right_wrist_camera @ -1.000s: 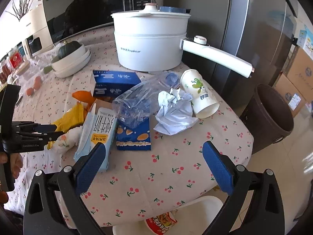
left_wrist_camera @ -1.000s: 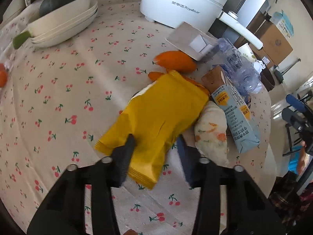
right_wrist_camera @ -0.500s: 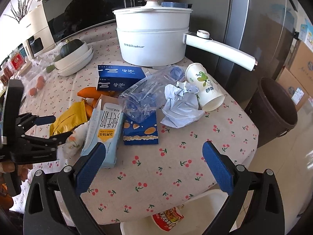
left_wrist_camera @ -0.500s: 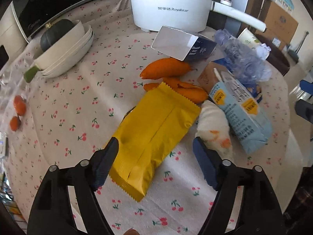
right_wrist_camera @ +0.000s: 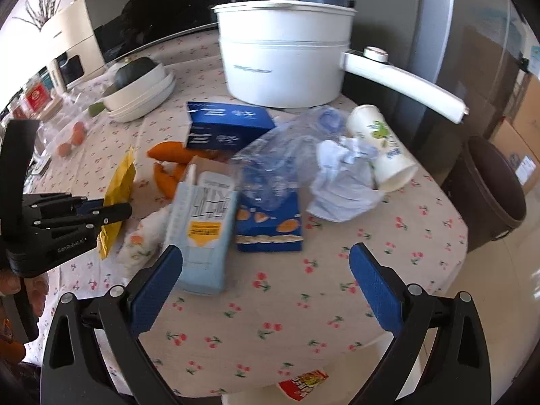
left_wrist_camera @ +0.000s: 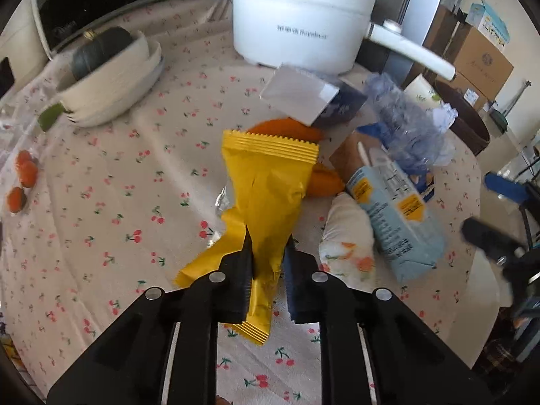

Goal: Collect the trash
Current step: 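Lift the yellow packet with the left tool while the right tool grasps the milk carton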

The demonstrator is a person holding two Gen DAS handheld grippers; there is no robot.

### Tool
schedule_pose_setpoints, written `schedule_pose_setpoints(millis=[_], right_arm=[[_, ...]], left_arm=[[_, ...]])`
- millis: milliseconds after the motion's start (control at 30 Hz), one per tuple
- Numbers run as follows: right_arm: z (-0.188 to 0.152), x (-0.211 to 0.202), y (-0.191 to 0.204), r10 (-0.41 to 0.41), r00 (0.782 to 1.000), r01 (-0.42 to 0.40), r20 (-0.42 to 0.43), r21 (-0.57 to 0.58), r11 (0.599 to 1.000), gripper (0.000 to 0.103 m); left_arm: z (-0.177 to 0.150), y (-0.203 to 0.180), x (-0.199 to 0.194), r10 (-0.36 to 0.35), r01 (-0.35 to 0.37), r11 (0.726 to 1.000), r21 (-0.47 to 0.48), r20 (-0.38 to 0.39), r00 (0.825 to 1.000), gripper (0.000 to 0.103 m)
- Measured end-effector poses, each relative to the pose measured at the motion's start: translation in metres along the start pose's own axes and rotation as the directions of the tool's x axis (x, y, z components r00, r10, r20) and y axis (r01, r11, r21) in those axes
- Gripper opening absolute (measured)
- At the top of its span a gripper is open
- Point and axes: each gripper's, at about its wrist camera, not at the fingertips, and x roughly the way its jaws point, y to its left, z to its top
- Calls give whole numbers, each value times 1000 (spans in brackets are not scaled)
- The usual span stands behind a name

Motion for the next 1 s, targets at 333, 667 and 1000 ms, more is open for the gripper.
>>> schedule_pose_setpoints(millis=[333, 667, 1000], right_arm=[[6, 29, 36, 51, 997, -50, -63, 17, 999, 96], [7, 54, 33, 97, 989, -92, -112, 53, 994, 57], [7, 22, 34, 118, 992, -117, -32, 28, 993, 57]], left_arm=[[1, 7, -80, -6, 52, 975, -214, 211, 978, 14], [-8, 5, -82, -4, 42, 981, -188, 198, 980, 15], [-9, 12, -85, 20, 37, 967, -250, 223, 974, 15]])
